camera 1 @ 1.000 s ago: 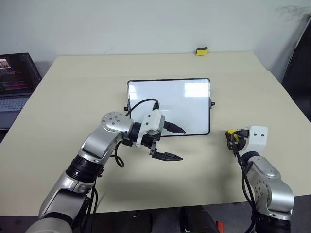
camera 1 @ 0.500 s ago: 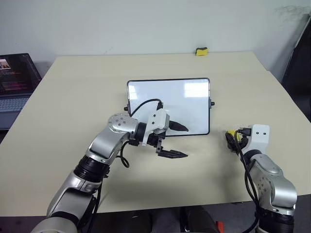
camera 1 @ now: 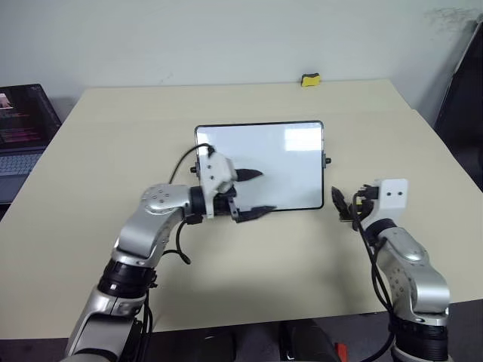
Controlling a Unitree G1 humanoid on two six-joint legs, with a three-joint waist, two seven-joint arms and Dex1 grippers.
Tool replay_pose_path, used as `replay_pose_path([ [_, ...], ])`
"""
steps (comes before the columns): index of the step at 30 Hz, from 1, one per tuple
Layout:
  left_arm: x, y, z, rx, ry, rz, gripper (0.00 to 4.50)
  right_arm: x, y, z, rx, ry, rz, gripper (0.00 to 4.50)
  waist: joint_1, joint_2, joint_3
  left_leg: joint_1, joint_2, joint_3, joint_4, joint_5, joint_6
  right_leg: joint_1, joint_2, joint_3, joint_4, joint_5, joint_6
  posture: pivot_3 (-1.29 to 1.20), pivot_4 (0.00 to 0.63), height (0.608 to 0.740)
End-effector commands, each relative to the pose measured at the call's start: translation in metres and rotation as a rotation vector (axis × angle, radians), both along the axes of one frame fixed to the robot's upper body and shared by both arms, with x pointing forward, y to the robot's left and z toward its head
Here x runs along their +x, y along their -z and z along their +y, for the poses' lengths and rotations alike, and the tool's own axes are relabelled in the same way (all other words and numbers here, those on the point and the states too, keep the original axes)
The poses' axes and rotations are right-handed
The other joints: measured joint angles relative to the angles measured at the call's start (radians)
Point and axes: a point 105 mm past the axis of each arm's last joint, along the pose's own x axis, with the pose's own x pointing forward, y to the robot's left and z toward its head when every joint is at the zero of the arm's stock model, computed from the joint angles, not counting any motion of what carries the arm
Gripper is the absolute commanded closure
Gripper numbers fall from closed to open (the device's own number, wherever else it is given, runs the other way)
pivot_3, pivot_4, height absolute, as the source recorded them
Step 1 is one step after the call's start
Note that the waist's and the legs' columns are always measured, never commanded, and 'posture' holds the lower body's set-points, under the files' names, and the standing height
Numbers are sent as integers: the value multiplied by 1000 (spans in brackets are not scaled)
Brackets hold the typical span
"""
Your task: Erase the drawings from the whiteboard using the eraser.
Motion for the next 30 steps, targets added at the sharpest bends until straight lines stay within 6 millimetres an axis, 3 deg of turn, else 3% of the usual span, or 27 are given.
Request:
replay_pose_path([
  [1,4,-25,45,-130,-304,-83,0,-3,-22,17,3,-62,-121,35,-1,0,0,0,0,0,0,0,0,0,0,0,0,0,0,0,150,740],
  [4,-2,-20,84,-165,-554,-103,0,-3,-14,11,-18,-65,-126,35,5,0,0,0,0,-1,0,0,-1,0,-1,1,0,0,0,0,150,740],
  [7,-16,-2,128,-157,-785,-91,0,-6,-7,-4,-42,-28,-143,35,13,-1,0,0,0,0,0,1,-2,0,-1,1,-1,0,0,0,150,740],
  [10,-29,21,157,-113,-928,-77,0,-9,-4,-19,-65,15,-186,35,22,-1,0,0,0,0,0,1,-2,0,-1,1,-1,0,0,0,150,740],
  [13,-40,42,180,-94,-1075,-62,0,-11,0,-50,-58,93,-208,35,27,-1,-1,1,-1,0,1,0,0,3,-1,1,-1,0,0,0,150,740],
  [17,-45,50,193,-94,-1156,-78,0,-15,1,-72,-72,123,-231,35,29,-2,-1,5,-1,0,1,0,0,6,-1,0,-1,0,0,0,150,740],
  [22,-47,59,203,-104,-1216,-74,0,-37,7,-77,-31,125,-215,35,25,-1,-1,5,0,1,0,0,0,6,-1,1,0,0,0,0,150,740],
  [26,-46,64,197,-118,-1207,-63,0,-52,15,-78,-39,130,-178,35,26,-1,-1,5,0,1,0,0,0,6,-1,1,-1,0,0,0,150,740],
  [30,-39,67,185,-145,-1185,-53,0,-52,17,-76,-46,111,-166,35,24,-1,-2,6,0,2,0,0,0,6,-1,1,0,0,0,0,150,740],
])
